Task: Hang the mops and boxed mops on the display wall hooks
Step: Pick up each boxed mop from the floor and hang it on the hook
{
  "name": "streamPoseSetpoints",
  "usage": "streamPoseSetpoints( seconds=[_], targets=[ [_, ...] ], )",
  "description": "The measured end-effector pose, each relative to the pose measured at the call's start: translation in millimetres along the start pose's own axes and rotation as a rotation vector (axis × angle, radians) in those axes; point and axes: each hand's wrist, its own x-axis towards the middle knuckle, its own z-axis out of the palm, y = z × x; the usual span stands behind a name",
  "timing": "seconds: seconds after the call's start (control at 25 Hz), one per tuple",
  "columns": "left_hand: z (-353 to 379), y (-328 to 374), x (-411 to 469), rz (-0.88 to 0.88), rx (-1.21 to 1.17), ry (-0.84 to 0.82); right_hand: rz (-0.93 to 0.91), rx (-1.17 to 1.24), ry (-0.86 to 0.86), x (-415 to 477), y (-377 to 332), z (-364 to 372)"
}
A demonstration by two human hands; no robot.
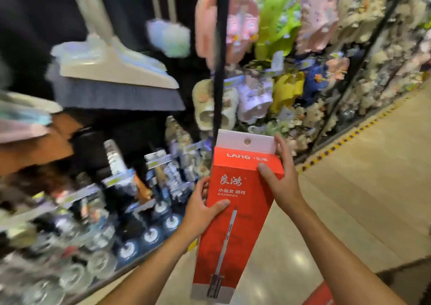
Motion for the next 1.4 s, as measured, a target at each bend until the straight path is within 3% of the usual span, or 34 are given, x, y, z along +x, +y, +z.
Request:
streamPoseSetpoints(
  seconds=[0.24,0.52,0.92,1.12,1.4],
  targets=[
    [-173,8,-135,0.037,0.02,0.37,-0.126,0.135,-0.337,-56,-78,187],
    [-342,30,-371,0.069,0.021,0.825,-0.174,0.375,-0.737,-211,-204,395],
    [-471,63,-663,0.109,0.098,1.465,-0.315,0.594,-1.279,-441,-367,621],
    [-513,58,-761,0.093,0.069,1.732,-0.353,0.644,-1.56,-540,-428,709],
    [-603,54,-861,0.008,0.069,1.995,-0.346,0.688,-1.785,-653,-485,843]
  ],
)
